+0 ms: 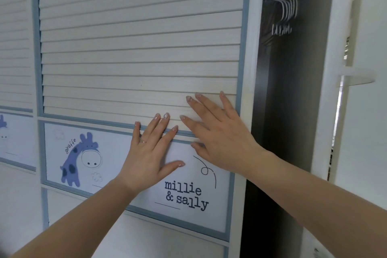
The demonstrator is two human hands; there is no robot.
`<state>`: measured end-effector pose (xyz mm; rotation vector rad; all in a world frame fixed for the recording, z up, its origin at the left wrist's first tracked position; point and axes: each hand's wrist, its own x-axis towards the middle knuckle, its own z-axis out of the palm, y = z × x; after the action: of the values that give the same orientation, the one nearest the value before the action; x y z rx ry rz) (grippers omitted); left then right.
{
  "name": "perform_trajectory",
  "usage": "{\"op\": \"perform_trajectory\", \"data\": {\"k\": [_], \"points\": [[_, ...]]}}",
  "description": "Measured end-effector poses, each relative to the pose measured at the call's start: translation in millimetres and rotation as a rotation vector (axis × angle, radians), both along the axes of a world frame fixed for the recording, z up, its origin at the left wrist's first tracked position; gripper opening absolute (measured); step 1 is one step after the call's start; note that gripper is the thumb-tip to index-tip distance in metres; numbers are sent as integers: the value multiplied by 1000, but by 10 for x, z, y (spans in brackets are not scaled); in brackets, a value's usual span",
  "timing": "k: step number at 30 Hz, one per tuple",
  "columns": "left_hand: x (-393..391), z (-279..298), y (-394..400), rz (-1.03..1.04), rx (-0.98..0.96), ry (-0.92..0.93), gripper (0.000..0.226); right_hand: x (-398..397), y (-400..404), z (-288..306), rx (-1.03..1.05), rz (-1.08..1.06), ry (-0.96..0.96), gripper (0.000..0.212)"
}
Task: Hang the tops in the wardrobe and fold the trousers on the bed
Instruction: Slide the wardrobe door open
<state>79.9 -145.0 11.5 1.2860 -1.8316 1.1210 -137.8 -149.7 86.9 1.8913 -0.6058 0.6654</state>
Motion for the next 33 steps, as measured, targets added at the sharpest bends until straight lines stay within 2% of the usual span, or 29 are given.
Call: {"op": "perform_trajectory", "data": {"k": [4, 9, 12, 15, 17, 23, 30, 33], "points": [[282, 5, 5, 10, 23, 12, 78, 177, -1, 41, -8, 105, -161, 58], [608, 19, 30, 37, 59, 42, 79, 254, -67, 16, 4, 93, -307, 81], [804, 11, 59, 61, 73, 74, 81, 349, -109, -35, 148, 96, -375, 92], [967, 18, 82, 83, 93, 104, 82, 498, -184, -86, 432, 128, -464, 100], [1044, 25, 110, 103, 113, 137, 85, 632, -250, -120, 544, 164, -488, 100], [1081, 24, 190, 70, 171, 296, 97, 1043, -343, -143, 553, 197, -452, 96], [926, -9, 222, 7, 256, 300, 98, 1560, -407, -190, 628, 280, -468, 92], [937, -35, 178, 70, 260, 372, 100, 1758, -422, -227, 729, 356, -462, 91]]}}
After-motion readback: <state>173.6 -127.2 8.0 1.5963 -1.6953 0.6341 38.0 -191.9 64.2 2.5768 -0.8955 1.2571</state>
